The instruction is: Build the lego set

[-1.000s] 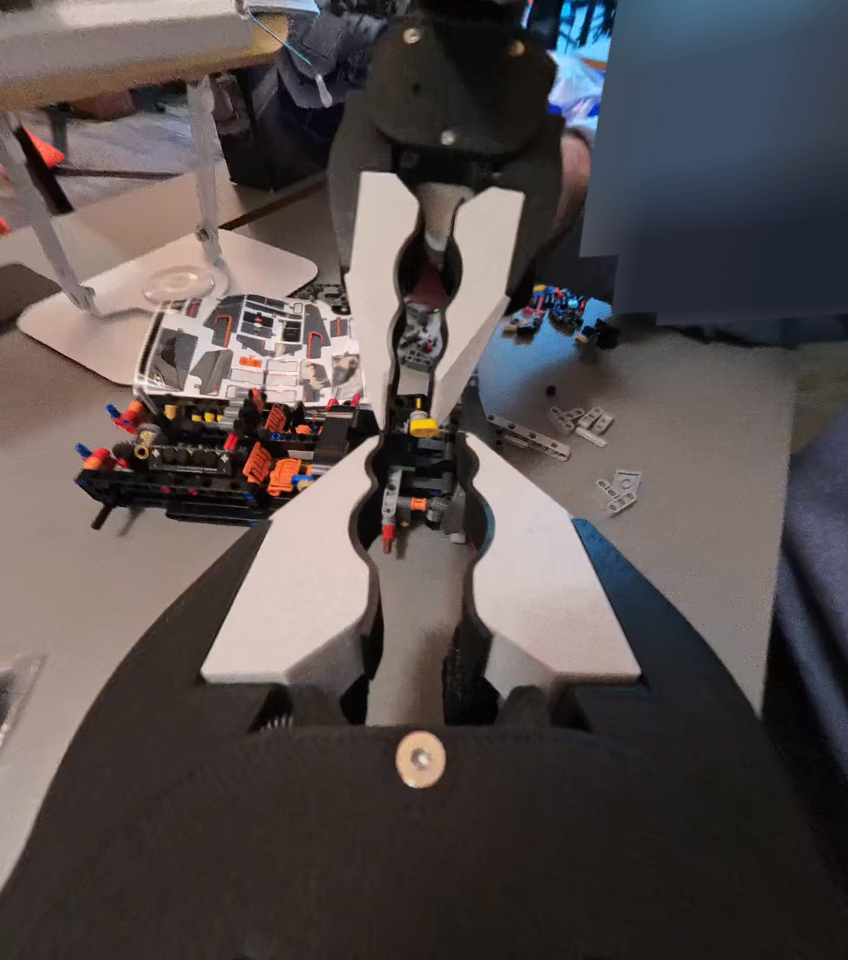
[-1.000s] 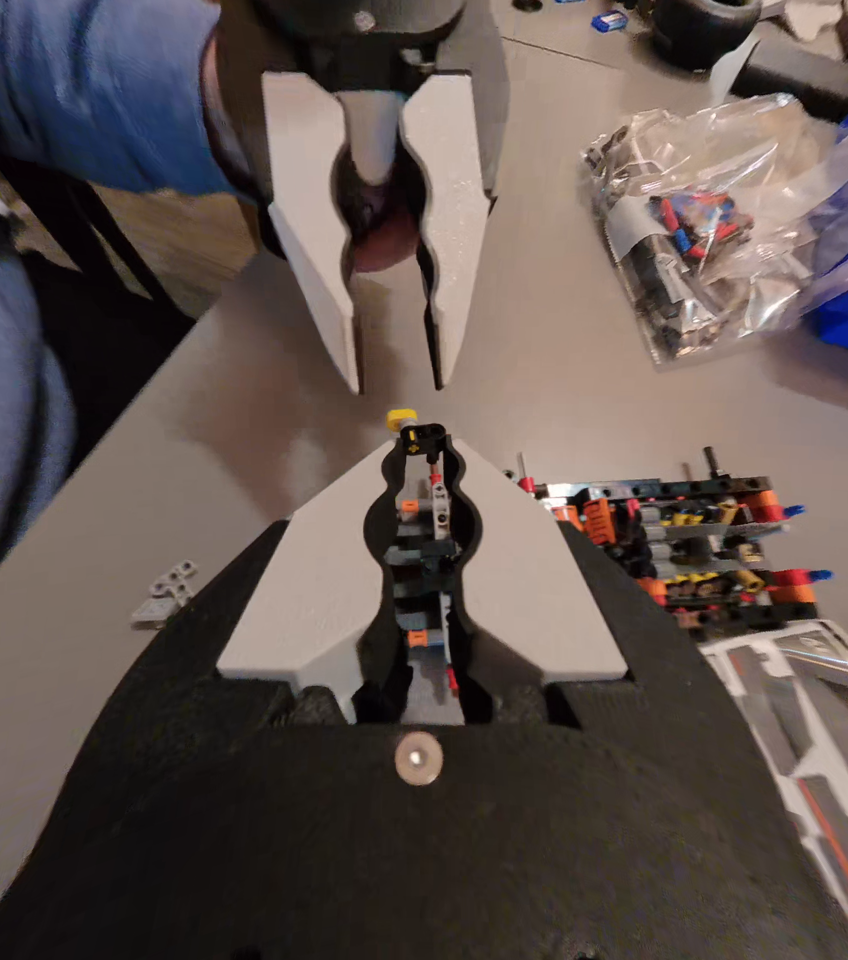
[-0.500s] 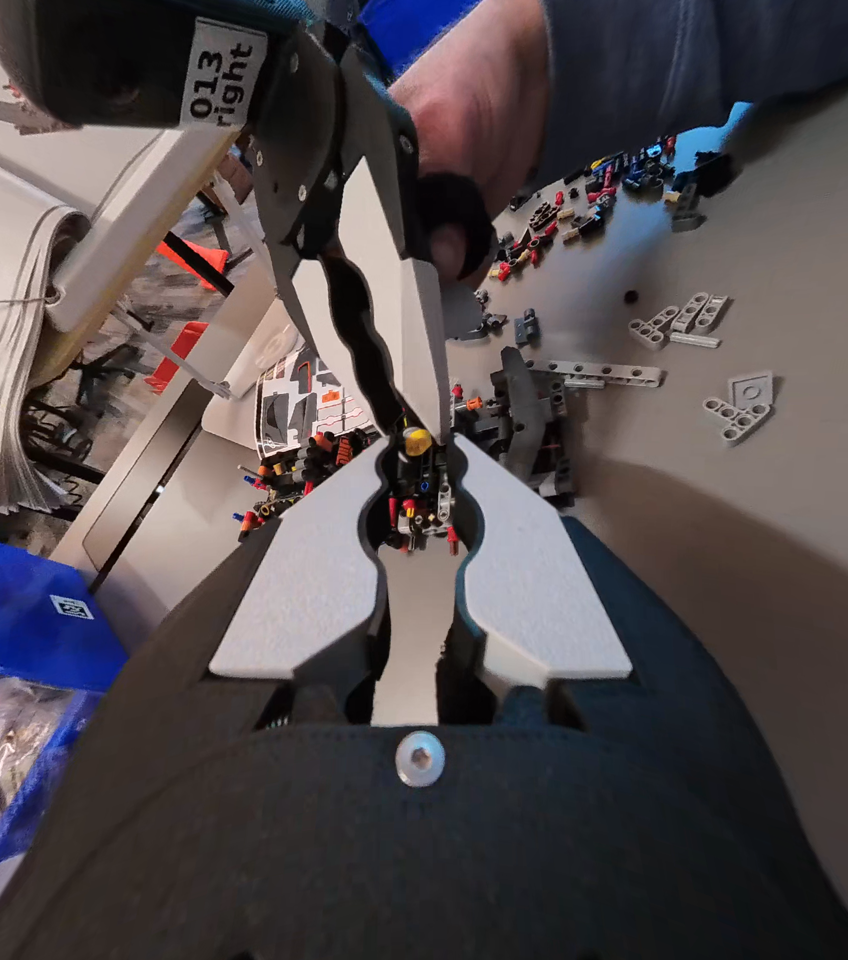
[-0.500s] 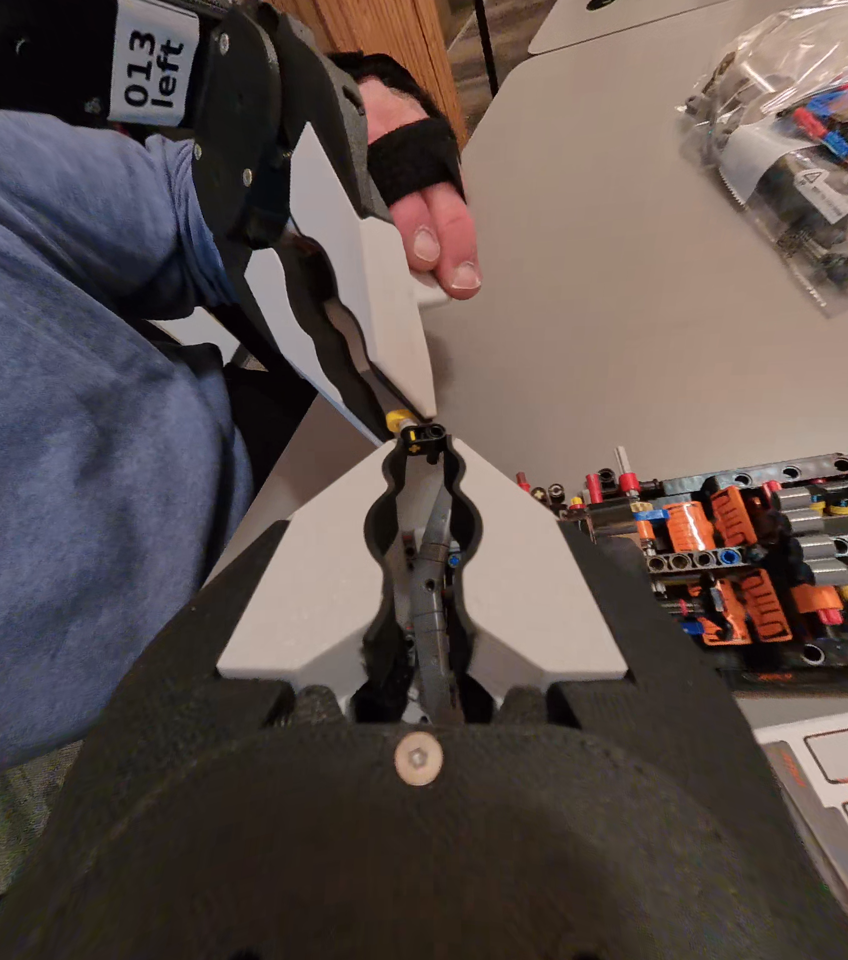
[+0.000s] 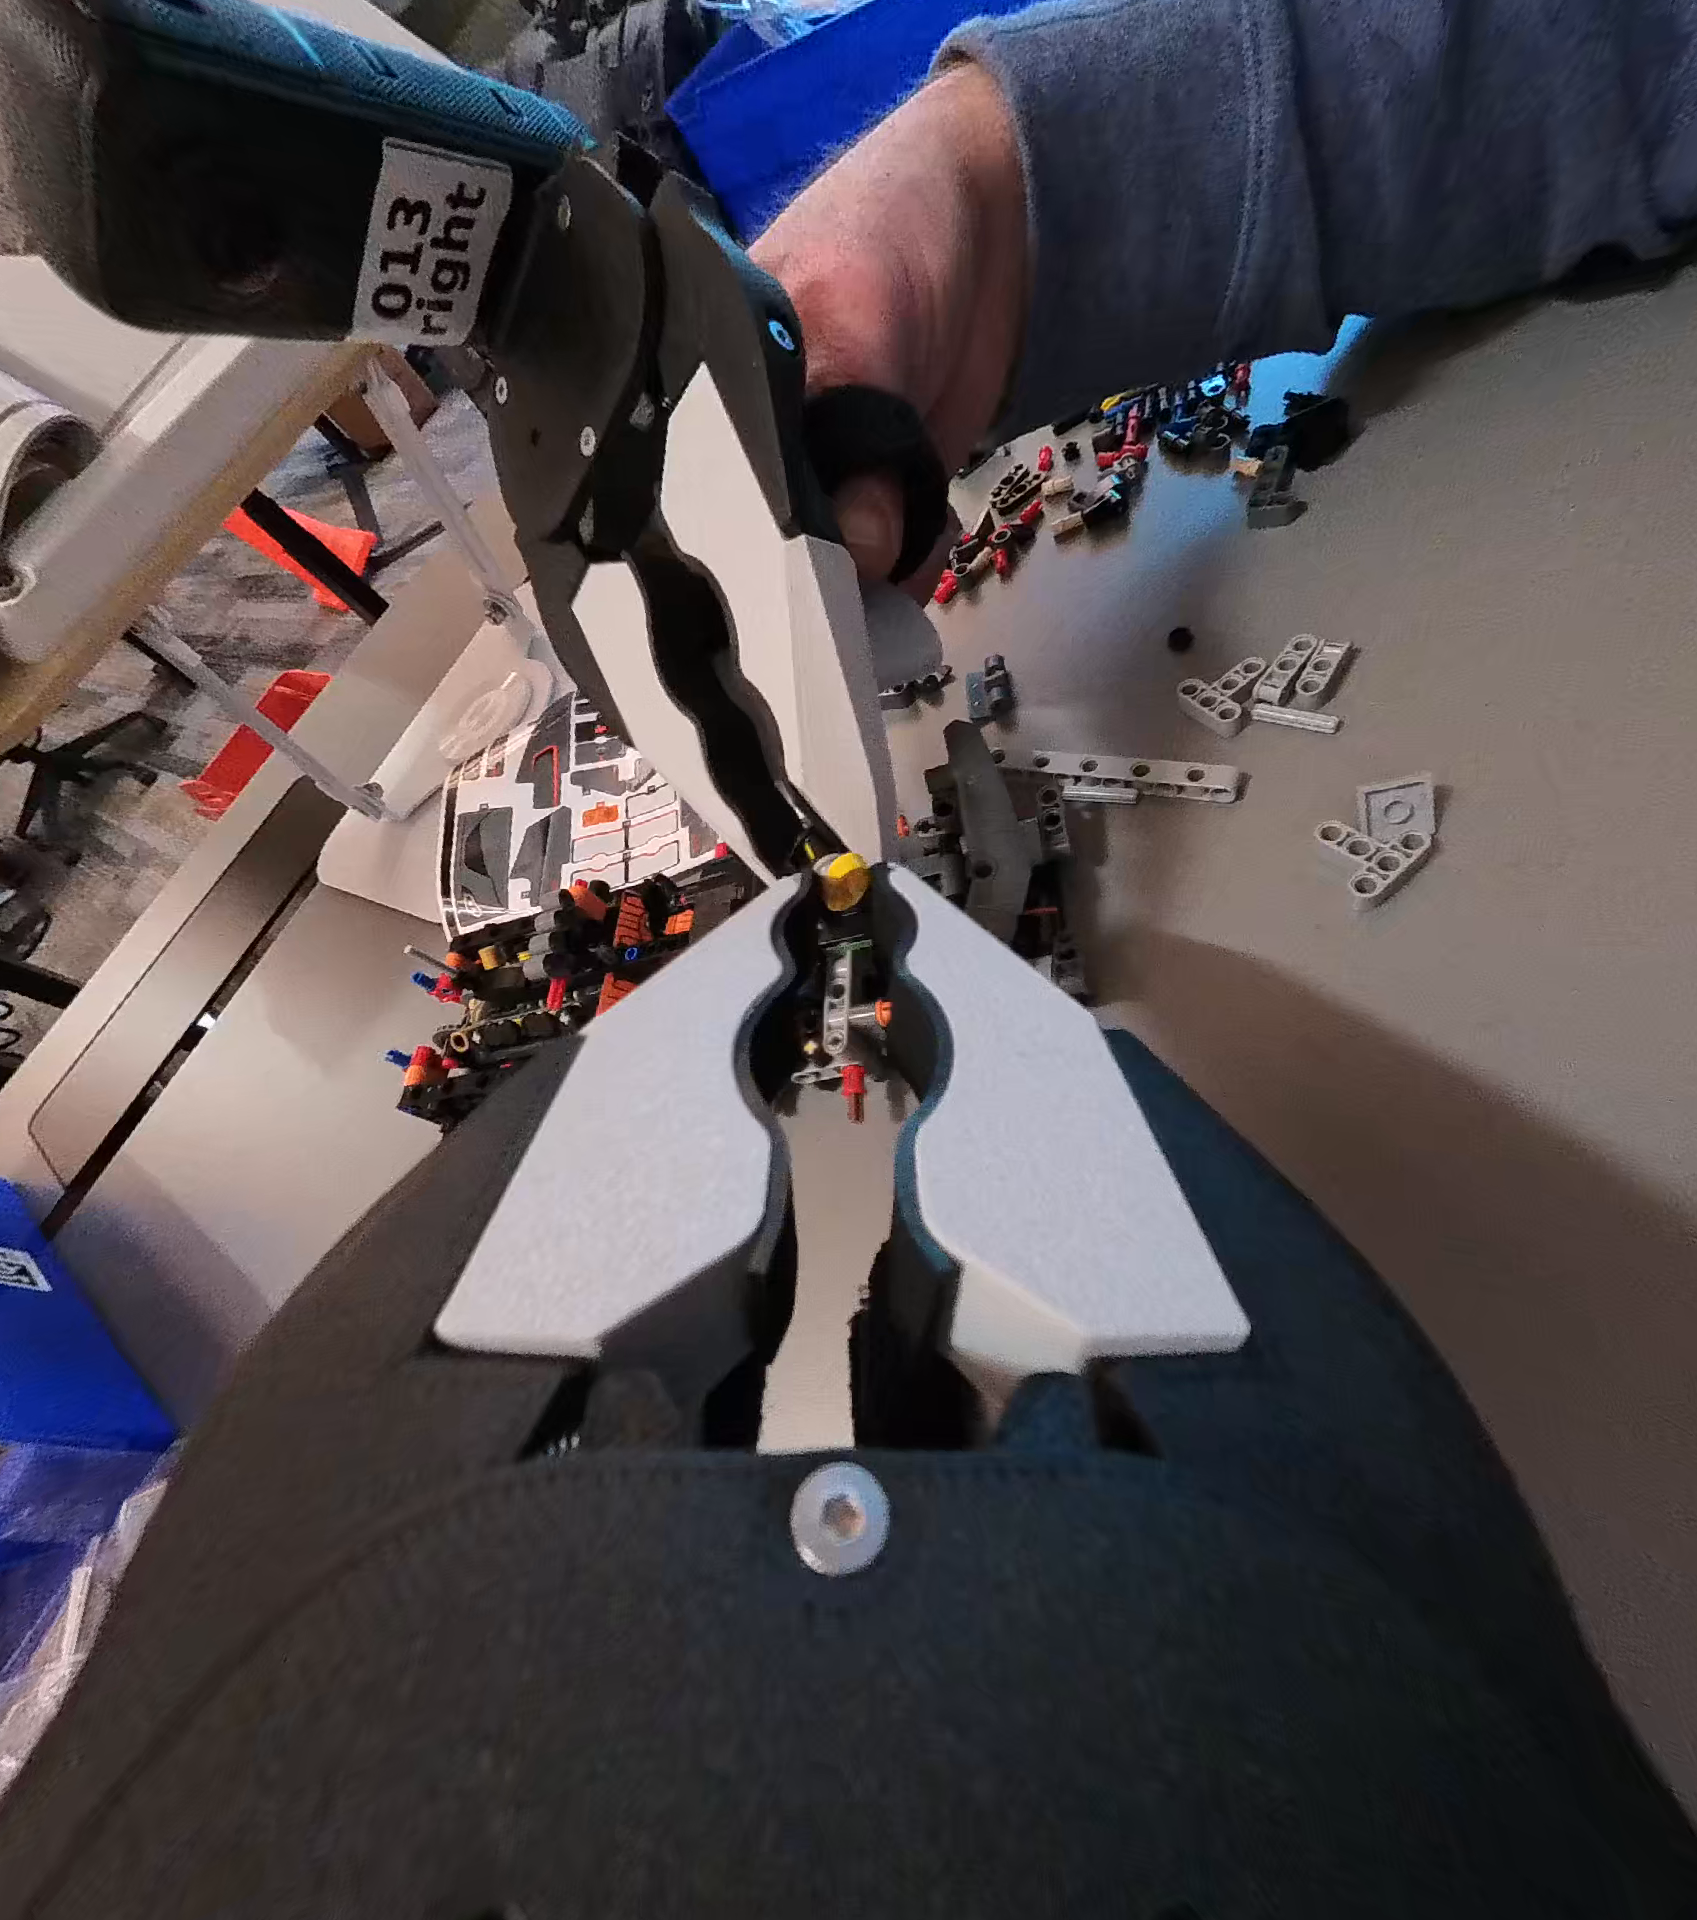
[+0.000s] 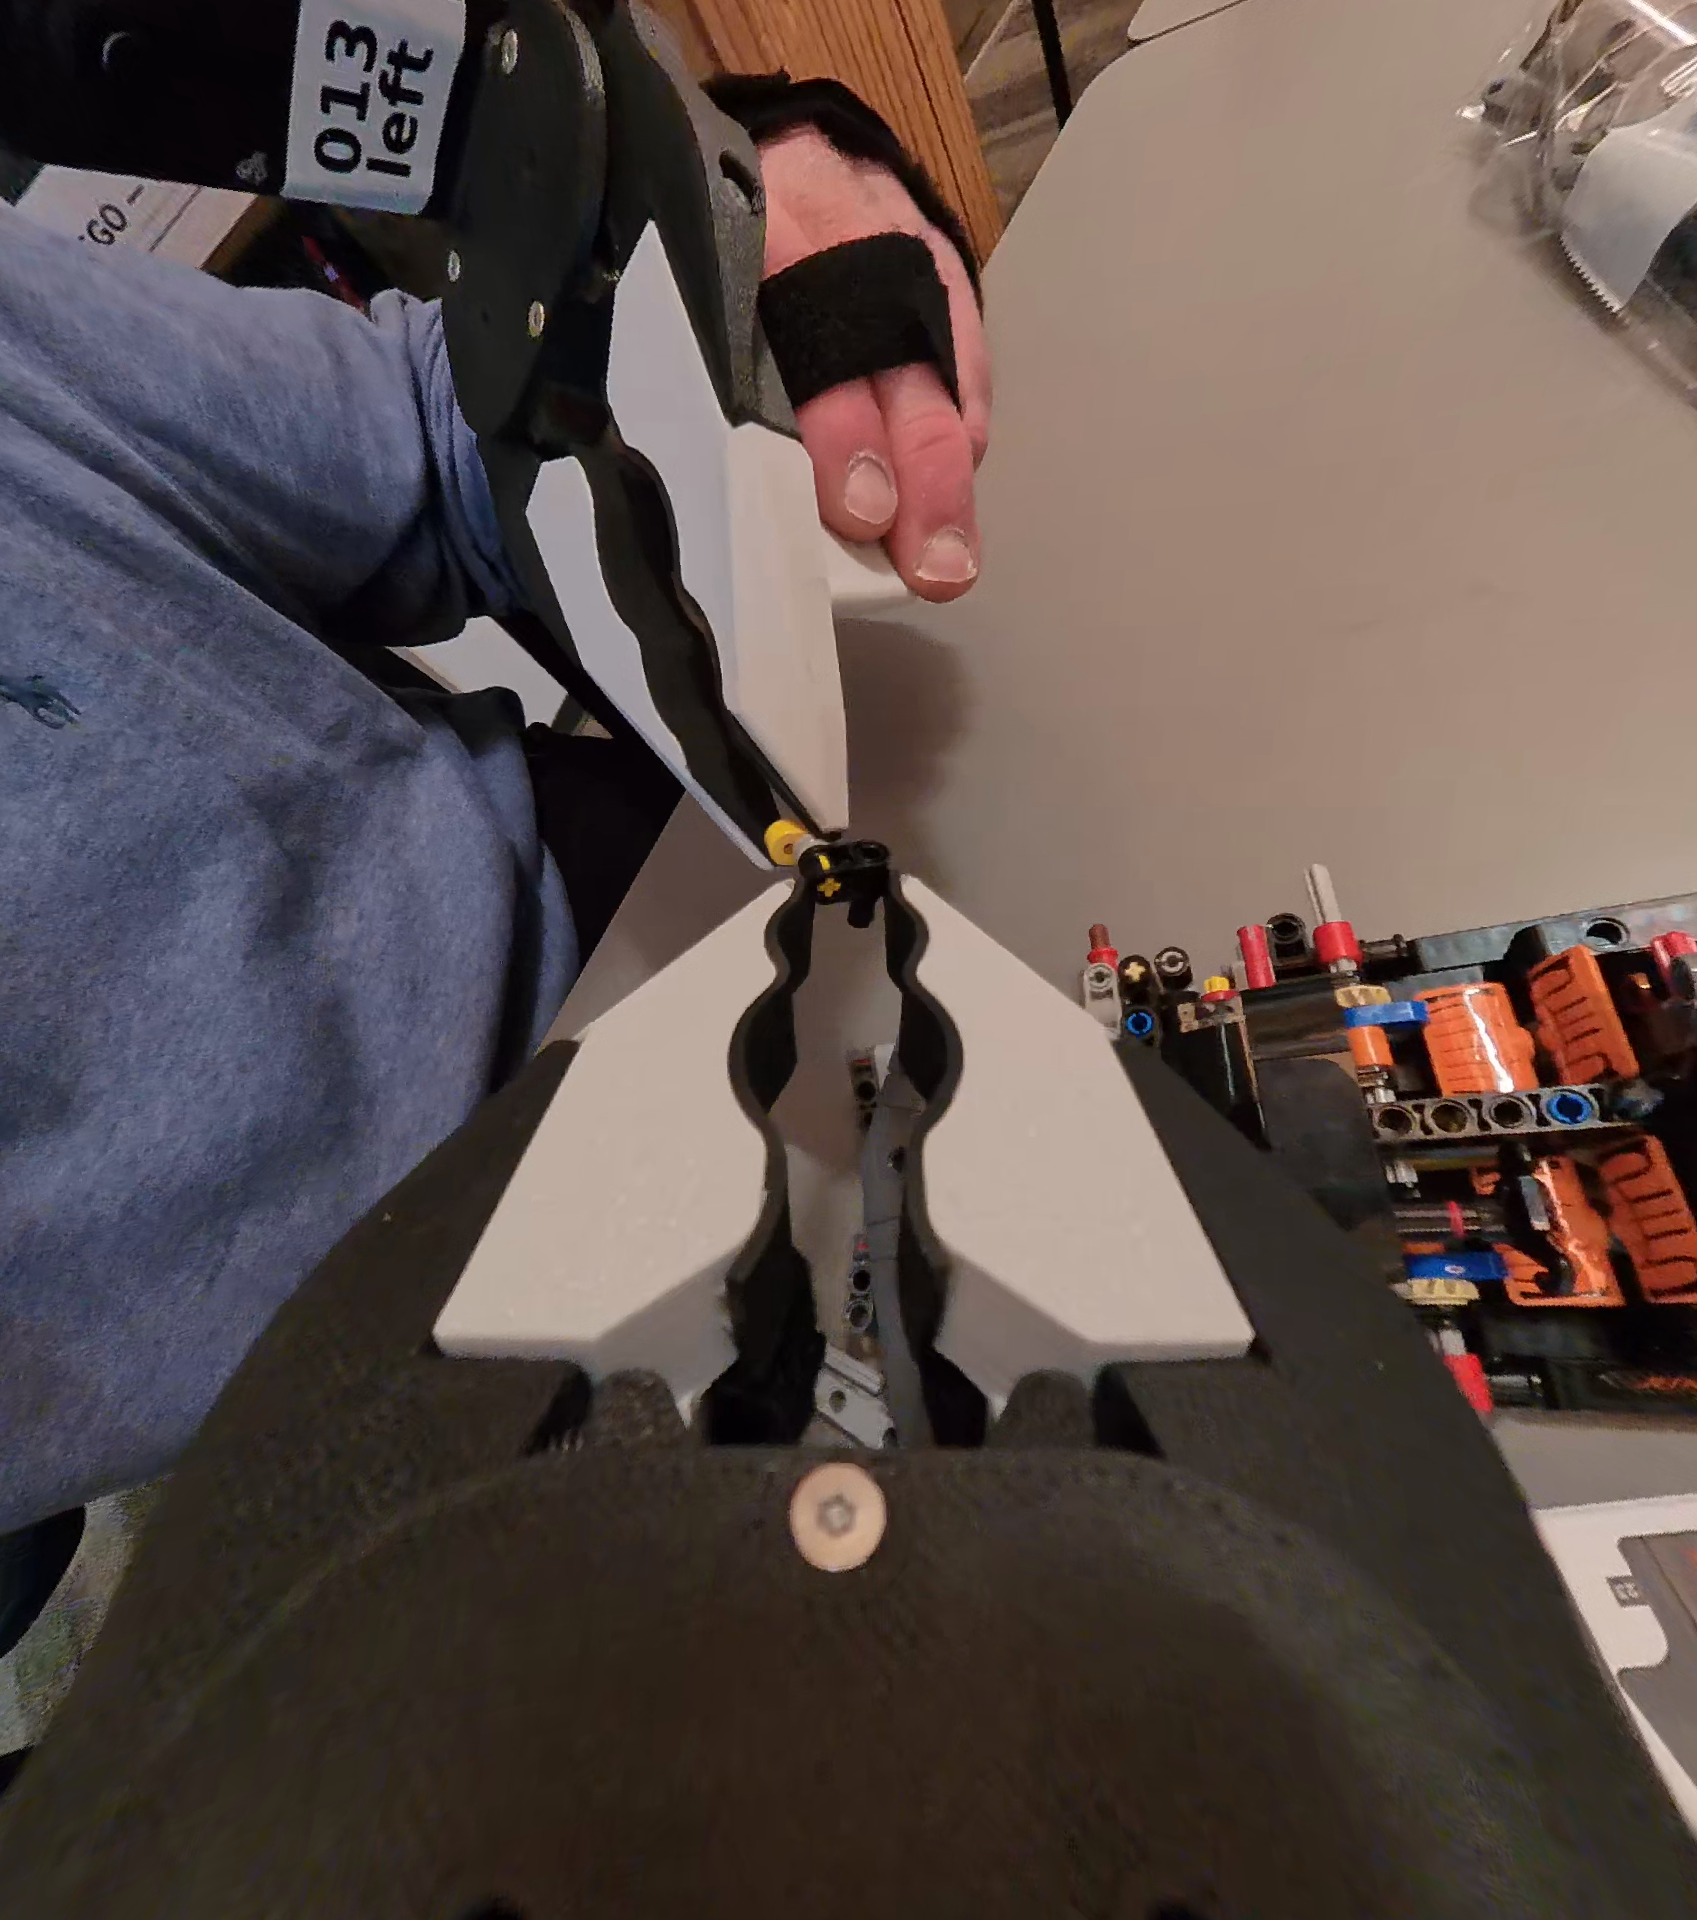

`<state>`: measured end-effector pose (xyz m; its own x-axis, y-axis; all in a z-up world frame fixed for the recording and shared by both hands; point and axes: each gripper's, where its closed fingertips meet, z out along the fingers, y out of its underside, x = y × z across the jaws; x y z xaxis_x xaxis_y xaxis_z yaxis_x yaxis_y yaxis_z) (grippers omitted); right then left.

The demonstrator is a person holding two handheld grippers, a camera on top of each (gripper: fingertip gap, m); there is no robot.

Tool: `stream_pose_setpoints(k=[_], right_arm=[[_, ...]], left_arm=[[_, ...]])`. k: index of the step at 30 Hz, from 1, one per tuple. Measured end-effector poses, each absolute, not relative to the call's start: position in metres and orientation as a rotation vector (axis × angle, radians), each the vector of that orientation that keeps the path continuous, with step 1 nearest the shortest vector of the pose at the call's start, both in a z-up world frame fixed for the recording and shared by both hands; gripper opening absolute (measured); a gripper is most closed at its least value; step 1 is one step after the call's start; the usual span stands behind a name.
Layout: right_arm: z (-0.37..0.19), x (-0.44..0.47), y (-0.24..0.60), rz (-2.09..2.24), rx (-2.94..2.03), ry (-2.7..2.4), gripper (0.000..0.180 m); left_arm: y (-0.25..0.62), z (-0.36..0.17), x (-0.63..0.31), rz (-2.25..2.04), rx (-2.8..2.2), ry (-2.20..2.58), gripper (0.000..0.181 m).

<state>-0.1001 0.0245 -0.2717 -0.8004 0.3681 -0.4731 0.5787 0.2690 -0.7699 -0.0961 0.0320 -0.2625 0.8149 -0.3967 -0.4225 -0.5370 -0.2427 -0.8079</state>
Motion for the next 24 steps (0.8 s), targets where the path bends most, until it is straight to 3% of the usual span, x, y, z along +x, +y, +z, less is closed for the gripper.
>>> stream_pose_setpoints(k=[12, 24], right_arm=[[-0.273, -0.120, 0.041, -1.549, 0.937, 2.653, 0.020], [-0.272, -0.130, 0.043, -1.511, 1.009, 2.817, 0.008]], left_arm=[[0.038, -0.247, -0.116, -0.153, -1.824, 0.321, 0.007], [0.047, -0.253, -0.125, -0.241, -1.848, 0.120, 0.007]])
